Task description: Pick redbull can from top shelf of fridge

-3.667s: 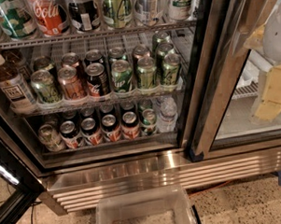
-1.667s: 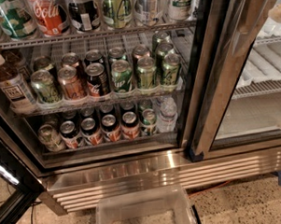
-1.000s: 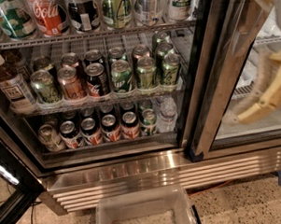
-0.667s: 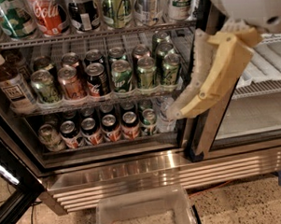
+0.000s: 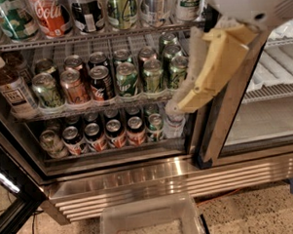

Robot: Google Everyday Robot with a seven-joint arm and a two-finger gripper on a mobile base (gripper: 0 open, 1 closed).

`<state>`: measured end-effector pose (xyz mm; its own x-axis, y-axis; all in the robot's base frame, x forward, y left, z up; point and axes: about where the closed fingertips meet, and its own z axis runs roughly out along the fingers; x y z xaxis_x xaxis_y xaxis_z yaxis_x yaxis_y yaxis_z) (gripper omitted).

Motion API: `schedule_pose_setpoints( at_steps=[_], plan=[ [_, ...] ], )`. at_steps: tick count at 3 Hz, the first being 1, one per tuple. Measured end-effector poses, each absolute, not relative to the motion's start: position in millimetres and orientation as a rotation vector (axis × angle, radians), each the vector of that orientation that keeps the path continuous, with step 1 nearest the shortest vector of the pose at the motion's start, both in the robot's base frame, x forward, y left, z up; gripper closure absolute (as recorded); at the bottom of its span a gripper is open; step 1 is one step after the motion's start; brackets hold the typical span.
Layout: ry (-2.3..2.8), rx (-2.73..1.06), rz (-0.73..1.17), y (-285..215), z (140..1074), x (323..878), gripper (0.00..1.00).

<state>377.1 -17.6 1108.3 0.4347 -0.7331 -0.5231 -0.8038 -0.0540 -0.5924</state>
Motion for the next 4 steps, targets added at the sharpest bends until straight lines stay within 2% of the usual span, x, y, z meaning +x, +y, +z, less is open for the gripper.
schedule_pose_setpoints(
  at_steps=[2, 4],
  plan=[
    [1.481, -1.774, 0.057, -27.9, 1082.9, 457.3, 0.0],
    [1.494, -1.687, 0.052, -23.0, 1083.6, 460.1, 0.0]
  ],
)
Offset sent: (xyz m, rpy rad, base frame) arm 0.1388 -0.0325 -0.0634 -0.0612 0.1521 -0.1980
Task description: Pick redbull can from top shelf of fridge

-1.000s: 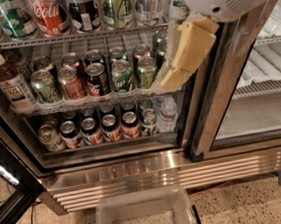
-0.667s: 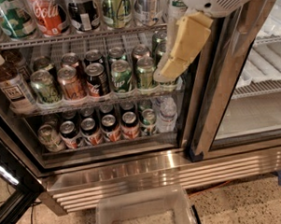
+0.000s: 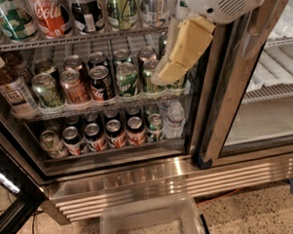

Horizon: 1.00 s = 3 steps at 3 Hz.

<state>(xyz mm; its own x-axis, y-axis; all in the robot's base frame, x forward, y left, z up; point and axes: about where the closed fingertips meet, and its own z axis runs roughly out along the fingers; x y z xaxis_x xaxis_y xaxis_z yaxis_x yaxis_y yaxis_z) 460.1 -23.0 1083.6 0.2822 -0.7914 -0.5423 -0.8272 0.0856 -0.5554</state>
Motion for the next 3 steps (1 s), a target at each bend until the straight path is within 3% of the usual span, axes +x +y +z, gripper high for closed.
schedule_pose_setpoints(
  at_steps=[3],
  plan=[
    [1.575, -1.254, -0.011, -5.3, 1093.8, 490.3, 0.0]
  ],
)
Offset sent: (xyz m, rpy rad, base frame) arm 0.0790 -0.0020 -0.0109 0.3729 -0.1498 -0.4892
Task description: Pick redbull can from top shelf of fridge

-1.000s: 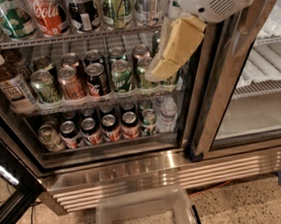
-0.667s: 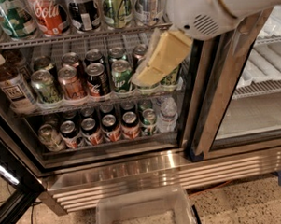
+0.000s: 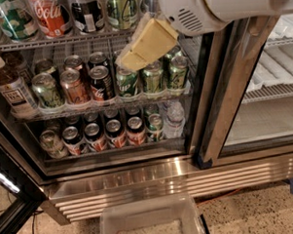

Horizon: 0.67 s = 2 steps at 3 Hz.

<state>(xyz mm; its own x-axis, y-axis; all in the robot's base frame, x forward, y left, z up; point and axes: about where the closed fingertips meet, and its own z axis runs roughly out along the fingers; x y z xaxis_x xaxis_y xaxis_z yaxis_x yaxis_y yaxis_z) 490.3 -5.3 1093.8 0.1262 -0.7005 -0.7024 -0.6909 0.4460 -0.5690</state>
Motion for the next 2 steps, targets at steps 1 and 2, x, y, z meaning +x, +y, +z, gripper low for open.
schedule_pose_setpoints(
  at_steps=[1, 2],
  plan=[
    [1.574, -1.174, -0.007, -5.8, 1102.0, 485.9, 0.0],
    [1.547, -1.049, -0.002, -14.0, 1110.9, 504.0, 0.0]
  ],
)
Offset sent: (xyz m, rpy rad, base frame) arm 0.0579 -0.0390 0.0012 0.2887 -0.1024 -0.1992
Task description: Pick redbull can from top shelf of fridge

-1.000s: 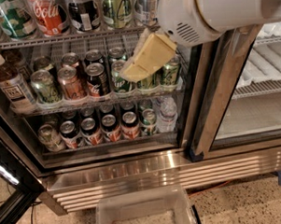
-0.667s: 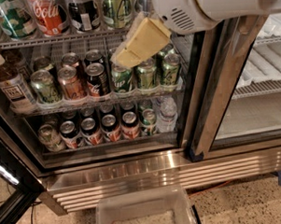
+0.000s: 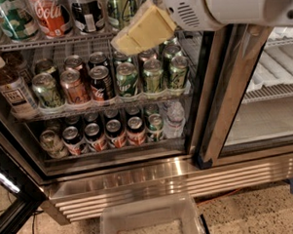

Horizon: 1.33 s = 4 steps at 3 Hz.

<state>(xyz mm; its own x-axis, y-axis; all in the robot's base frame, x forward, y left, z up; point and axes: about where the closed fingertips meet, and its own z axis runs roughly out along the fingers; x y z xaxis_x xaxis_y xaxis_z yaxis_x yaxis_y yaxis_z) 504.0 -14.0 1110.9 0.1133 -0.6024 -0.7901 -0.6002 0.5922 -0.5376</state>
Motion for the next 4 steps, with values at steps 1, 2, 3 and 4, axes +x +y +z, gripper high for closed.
schedule_pose_setpoints(
  at_steps=[1, 2, 3, 4],
  plan=[
    [1.5, -0.944, -0.02, -19.8, 1127.2, 517.8, 0.0],
    [1.478, -0.951, -0.03, -12.7, 1139.3, 509.7, 0.0],
    [1.492, -0.916, 0.002, -8.7, 1131.4, 513.8, 0.0],
    [1.529, -0.867, 0.018, -9.1, 1119.1, 512.5, 0.01]
  ],
)
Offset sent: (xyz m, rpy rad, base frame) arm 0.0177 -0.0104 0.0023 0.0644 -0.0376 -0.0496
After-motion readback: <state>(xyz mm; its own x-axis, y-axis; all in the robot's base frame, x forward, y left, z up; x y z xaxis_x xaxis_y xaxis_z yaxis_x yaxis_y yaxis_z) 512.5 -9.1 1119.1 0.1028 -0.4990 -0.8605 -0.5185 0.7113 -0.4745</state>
